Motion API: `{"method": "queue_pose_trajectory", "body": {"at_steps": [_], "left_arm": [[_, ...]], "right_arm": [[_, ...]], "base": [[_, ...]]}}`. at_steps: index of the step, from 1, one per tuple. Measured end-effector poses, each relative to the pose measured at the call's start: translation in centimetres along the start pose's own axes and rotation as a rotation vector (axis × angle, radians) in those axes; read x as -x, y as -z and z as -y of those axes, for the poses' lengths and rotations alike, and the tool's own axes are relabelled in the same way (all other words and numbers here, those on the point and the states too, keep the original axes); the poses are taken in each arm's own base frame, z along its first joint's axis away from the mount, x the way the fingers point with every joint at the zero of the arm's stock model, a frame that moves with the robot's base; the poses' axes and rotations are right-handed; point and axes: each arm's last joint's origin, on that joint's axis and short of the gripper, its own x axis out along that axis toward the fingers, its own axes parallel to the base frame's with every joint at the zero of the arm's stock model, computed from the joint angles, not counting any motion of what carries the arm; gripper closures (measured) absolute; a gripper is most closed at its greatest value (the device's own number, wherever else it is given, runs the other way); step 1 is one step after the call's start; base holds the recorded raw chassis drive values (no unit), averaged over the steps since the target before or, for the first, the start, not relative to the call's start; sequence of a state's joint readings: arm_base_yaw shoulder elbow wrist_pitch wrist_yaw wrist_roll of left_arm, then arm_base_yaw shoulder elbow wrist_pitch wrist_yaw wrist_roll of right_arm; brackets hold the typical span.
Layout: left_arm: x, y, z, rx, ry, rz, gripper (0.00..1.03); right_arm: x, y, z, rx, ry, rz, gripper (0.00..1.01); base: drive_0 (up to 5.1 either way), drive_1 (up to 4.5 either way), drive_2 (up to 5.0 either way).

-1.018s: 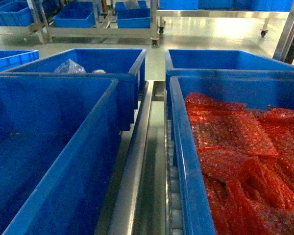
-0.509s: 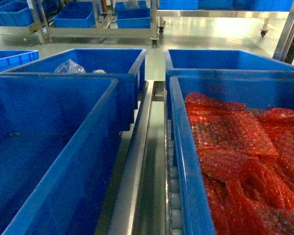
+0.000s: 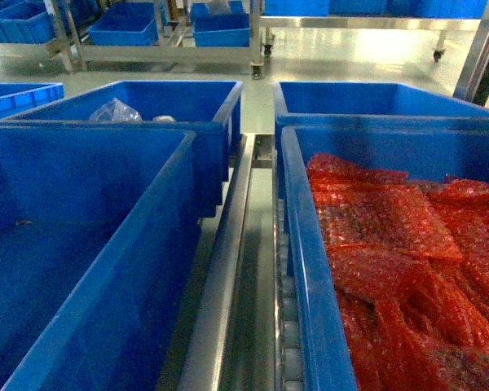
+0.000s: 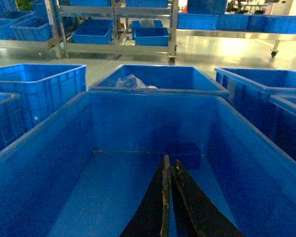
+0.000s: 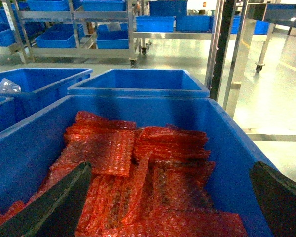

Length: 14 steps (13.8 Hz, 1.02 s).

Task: Pick blue part to blue bin on bottom shelf

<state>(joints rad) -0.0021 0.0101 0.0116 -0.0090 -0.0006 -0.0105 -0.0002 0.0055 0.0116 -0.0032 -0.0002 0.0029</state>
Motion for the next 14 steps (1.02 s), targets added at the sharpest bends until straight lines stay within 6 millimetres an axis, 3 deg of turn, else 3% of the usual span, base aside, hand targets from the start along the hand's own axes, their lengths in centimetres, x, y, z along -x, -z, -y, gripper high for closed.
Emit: {"method": "queue_pose_trajectory", "body": {"at_steps": [2, 3, 4, 7, 10, 14], "left_arm": [[0.0, -0.05, 0.0, 0.0, 0.0, 0.006, 1.01], [0.0, -0.05, 0.0, 0.0, 0.0, 0.005, 0.89], [0.0, -0.05, 0.0, 0.0, 0.0, 0.005, 0.69], [0.0, -0.05, 0.0, 0.0, 0.0, 0.005, 0.42], [0.0, -0.05, 0.0, 0.0, 0.0, 0.005, 0.04], [0.0, -0.05, 0.0, 0.0, 0.0, 0.005, 0.05]], "right_arm": [[0.0, 0.01, 0.0, 0.0, 0.0, -0.002, 0.03], [0.0, 0.01, 0.0, 0.0, 0.0, -0.002, 0.03], [0.0, 0.01, 0.0, 0.0, 0.0, -0.002, 0.03], [0.0, 0.01, 0.0, 0.0, 0.0, -0.002, 0.03], [0.0, 0.01, 0.0, 0.0, 0.0, -0.002, 0.03], [0.0, 0.01, 0.0, 0.0, 0.0, -0.002, 0.03]], "base": [[0.0, 0.0, 0.0], [0.0, 0.0, 0.0], [0.0, 0.0, 0.0], [0.0, 0.0, 0.0], [0.0, 0.0, 0.0], [0.0, 0.0, 0.0]]}}
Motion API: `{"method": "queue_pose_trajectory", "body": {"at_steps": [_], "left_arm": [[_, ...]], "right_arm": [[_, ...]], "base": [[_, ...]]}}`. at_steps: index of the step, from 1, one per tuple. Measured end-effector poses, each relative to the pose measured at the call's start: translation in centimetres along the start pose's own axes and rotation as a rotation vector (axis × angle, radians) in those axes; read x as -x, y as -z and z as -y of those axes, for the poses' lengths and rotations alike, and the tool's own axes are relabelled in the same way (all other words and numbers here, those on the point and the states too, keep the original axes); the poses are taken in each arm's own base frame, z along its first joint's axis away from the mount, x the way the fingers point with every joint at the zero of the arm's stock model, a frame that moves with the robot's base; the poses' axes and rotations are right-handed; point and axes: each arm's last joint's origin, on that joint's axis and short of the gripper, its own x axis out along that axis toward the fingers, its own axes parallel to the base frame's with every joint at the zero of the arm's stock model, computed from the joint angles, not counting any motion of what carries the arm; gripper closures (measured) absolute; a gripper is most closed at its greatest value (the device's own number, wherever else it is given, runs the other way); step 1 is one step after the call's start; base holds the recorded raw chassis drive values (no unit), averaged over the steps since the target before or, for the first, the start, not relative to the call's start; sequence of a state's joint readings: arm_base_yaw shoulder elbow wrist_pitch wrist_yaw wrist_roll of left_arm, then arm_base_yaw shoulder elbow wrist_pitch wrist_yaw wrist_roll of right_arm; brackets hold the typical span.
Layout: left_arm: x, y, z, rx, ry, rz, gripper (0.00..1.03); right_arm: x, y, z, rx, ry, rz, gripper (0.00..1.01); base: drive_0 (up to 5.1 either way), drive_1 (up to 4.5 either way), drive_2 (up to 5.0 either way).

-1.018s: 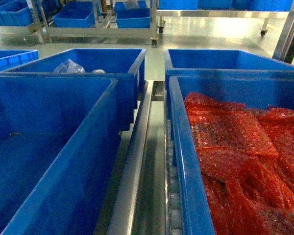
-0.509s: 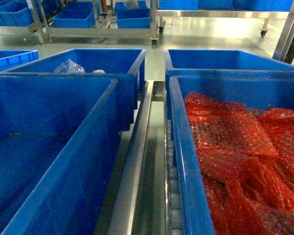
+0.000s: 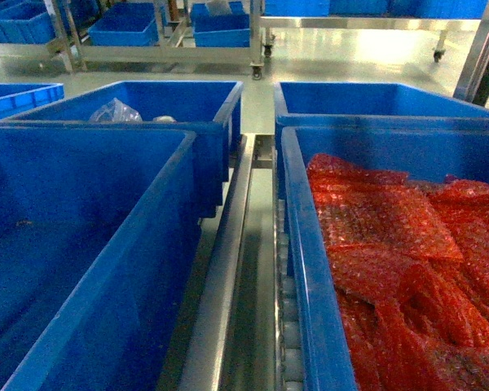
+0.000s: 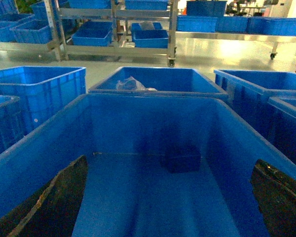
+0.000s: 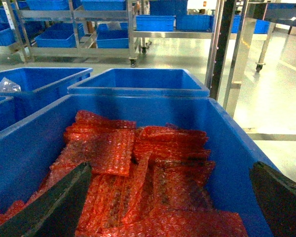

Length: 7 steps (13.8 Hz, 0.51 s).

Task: Pick blue part to blue bin on bottom shelf

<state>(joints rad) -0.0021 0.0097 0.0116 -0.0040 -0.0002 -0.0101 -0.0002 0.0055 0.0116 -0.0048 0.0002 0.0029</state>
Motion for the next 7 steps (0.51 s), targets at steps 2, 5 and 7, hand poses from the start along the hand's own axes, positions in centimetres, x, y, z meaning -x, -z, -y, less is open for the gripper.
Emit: {"method": "queue_pose_trajectory", "body": {"at_steps": [2, 5, 7], "left_arm": [[0.0, 0.0, 0.0, 0.0, 0.0, 0.0, 0.05], [0.0, 0.0, 0.0, 0.0, 0.0, 0.0, 0.05], [0.0, 0.0, 0.0, 0.0, 0.0, 0.0, 0.05]], "right_arm": [[0.0, 0.0, 0.0, 0.0, 0.0, 0.0, 0.03], [0.0, 0.0, 0.0, 0.0, 0.0, 0.0, 0.03], [0.0, 0.0, 0.0, 0.0, 0.0, 0.0, 0.03]], "base": [[0.0, 0.0, 0.0], [0.0, 0.0, 0.0], [0.0, 0.0, 0.0]]}}
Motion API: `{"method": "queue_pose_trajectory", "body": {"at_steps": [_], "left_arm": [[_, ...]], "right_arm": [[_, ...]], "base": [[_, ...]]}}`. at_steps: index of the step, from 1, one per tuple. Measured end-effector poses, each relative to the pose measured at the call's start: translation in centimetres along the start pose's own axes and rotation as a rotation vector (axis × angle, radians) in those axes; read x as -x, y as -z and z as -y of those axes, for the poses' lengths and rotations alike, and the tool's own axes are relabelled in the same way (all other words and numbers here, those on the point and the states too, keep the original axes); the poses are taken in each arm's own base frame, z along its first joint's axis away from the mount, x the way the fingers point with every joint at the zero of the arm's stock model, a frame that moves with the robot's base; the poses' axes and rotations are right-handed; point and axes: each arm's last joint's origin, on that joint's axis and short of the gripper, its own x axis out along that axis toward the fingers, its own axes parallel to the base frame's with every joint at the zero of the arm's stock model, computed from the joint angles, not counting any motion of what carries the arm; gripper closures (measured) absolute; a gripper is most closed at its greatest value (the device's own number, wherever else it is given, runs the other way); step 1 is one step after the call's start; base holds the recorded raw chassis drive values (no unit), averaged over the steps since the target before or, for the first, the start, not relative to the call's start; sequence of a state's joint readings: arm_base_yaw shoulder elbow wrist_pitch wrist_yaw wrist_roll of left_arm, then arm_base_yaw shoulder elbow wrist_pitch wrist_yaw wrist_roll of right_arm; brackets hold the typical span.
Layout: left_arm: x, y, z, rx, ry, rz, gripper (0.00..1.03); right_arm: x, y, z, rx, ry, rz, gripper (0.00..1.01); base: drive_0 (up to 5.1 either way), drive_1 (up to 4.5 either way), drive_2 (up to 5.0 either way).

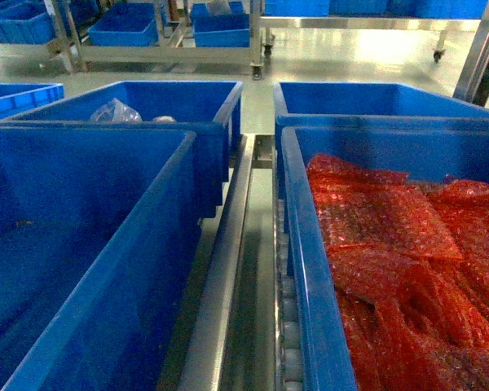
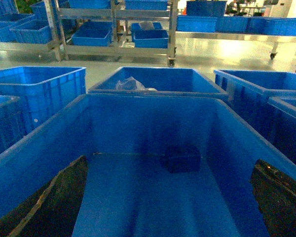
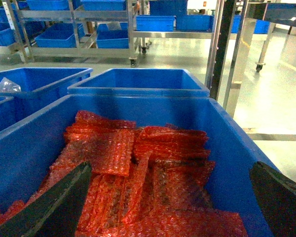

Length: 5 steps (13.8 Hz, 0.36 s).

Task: Pick blue part to blue bin on bottom shelf

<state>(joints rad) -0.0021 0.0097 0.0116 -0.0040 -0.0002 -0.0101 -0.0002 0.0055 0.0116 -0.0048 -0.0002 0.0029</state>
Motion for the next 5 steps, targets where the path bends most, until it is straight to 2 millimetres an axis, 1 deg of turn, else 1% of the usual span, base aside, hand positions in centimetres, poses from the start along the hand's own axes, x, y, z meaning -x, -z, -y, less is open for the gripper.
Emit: {"method": "queue_pose_trajectory", "body": {"at_steps": [5], "left_arm": [[0.0, 0.0, 0.0, 0.0, 0.0, 0.0, 0.05]], "right_arm": [[0.0, 0.0, 0.0, 0.0, 0.0, 0.0, 0.03]], "base": [[0.0, 0.0, 0.0]]}}
